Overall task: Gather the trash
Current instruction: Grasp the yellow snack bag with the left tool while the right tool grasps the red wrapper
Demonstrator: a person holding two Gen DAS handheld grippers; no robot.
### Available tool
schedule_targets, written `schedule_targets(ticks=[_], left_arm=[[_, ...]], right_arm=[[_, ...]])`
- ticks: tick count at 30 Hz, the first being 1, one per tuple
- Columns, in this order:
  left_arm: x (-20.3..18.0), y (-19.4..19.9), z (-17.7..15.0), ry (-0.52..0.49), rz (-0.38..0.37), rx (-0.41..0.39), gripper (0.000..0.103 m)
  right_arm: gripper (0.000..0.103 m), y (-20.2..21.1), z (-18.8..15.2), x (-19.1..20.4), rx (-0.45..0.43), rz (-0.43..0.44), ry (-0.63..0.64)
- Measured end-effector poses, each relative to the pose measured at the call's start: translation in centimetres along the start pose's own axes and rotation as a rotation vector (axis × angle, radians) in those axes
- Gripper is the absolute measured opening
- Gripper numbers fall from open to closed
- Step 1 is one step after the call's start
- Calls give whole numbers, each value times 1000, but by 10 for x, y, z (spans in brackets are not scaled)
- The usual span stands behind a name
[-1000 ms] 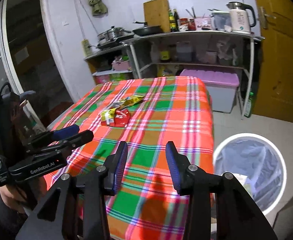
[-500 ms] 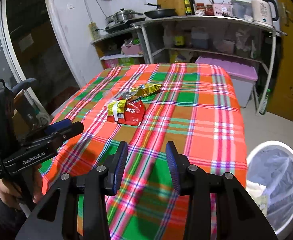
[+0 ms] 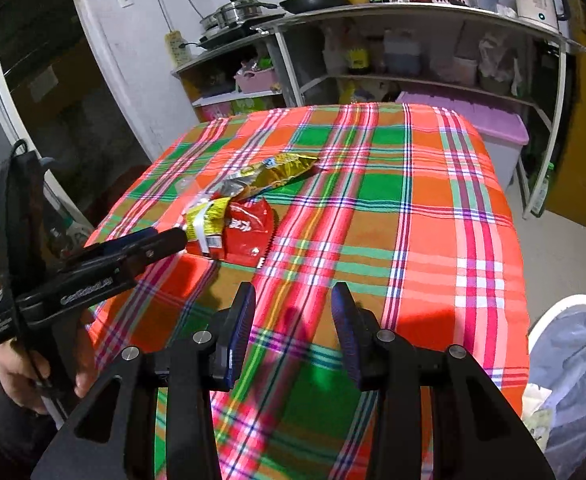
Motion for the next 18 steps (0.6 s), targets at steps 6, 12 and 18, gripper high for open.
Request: schedule_targets(ticks=[6,12,18], left_arm=[[-5,-28,7,15,17,40,56],[-6,-39,7,-12,41,49,45],[3,-19,6,0,19,6,43]], right_arm=[[41,-11,5,-6,15,3,2],[41,-20,10,-9,25,9,-2],[41,-33,19,-4,42,35,22]])
Point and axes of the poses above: each gripper's, at about its wrist camera, not at the fingertips, and y roughly against the way its jaws point, x to its left, z to its top, the point moved 9 cm from there along -y, roughly the way its jaws point, and after that the axes turned 14 degrees about z, right-handed, at the moved point
